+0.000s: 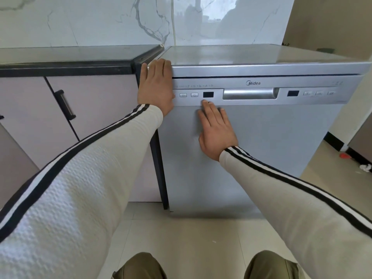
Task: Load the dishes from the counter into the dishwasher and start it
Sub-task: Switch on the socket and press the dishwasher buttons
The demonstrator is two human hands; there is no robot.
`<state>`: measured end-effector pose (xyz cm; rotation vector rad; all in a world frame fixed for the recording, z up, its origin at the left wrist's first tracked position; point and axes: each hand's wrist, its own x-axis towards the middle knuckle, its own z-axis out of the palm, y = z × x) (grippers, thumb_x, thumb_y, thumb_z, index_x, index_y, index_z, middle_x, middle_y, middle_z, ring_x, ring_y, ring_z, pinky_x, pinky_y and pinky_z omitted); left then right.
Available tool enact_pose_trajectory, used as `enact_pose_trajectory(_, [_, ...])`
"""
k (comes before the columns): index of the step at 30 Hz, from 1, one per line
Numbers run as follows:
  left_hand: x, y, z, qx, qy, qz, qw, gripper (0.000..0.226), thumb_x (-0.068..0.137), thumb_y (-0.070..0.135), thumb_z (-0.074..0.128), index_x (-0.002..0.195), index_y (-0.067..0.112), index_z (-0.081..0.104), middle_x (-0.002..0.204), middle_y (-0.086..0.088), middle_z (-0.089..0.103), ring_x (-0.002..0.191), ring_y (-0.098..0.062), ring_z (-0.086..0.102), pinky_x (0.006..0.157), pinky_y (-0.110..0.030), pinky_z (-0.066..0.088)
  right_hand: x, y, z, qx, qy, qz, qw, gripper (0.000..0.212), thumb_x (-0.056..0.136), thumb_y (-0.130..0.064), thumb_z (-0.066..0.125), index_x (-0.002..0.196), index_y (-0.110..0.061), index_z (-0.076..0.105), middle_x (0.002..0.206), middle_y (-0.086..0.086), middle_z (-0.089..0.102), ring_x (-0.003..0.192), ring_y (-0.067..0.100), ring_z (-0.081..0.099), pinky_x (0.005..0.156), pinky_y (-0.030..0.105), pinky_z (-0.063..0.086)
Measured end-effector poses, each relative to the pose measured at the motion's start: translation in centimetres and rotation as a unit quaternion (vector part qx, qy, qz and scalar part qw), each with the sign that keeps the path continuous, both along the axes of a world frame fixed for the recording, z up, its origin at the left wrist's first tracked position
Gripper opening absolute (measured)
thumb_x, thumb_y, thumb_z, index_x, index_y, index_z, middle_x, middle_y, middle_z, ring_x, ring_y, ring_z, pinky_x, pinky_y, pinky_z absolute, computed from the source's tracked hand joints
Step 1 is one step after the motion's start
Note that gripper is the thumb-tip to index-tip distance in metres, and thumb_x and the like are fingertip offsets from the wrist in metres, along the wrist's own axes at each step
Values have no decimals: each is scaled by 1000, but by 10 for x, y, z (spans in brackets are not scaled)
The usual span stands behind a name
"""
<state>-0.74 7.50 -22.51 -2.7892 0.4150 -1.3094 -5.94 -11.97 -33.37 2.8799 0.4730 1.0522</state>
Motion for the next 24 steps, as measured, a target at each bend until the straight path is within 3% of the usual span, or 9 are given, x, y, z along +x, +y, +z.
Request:
enact_pose_trajectory(14, [3, 9, -2, -4, 32, -37, 999, 90, 82, 27, 74, 152, 4, 22, 156, -13, 28, 147, -33, 20, 122, -51, 9, 2, 5, 0, -18, 10, -4, 1000, 76, 78, -25, 54, 150, -6, 34, 164, 13, 13, 151, 29, 12, 121, 50, 13])
enact_pose_trajectory(24, [4, 11, -2, -2, 43, -44, 998, 90, 85, 25, 72, 154, 3, 17, 159, -14, 22, 150, -34, 14, 123, -51, 5, 0, 0, 2, 8, -3, 6, 1000, 78, 76, -18, 53, 150, -5, 32, 163, 14, 15, 151, 30, 13, 121, 49, 14])
